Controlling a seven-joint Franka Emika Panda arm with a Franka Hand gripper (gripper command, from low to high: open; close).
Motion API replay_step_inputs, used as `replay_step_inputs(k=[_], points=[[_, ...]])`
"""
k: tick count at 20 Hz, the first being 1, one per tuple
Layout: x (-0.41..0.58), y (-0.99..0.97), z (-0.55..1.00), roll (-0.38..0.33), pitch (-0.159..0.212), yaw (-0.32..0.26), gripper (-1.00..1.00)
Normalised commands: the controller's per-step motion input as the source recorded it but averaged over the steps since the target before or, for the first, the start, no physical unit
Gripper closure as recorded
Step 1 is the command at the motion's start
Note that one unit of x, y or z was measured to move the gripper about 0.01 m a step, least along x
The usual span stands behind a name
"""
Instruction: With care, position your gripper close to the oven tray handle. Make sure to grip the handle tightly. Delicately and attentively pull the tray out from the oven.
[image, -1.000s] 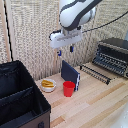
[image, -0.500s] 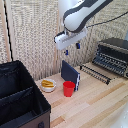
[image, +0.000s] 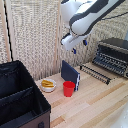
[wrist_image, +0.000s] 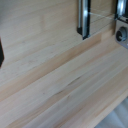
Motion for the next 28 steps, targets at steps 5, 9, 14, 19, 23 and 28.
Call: replay_step_inputs(k=[5,9,14,19,23,28], points=[[-0.001,-0.48,-0.11,-0.287,-0.034,0.111,-1.0],[0.0,-0.44,-0.16,-0.293,-0.012,0.111,-1.0],[0.0,-0.44,-0.17,-0.302,-0.011,0.101,-1.0],[0.006,-0.44,-0.2,-0.299,-0.004,0.101,-1.0],[0.014,-0.44,-0.23,-0.284,-0.016,0.093,-1.0],[0.137,-0.47,-0.23,-0.233,-0.01,0.097,-1.0]])
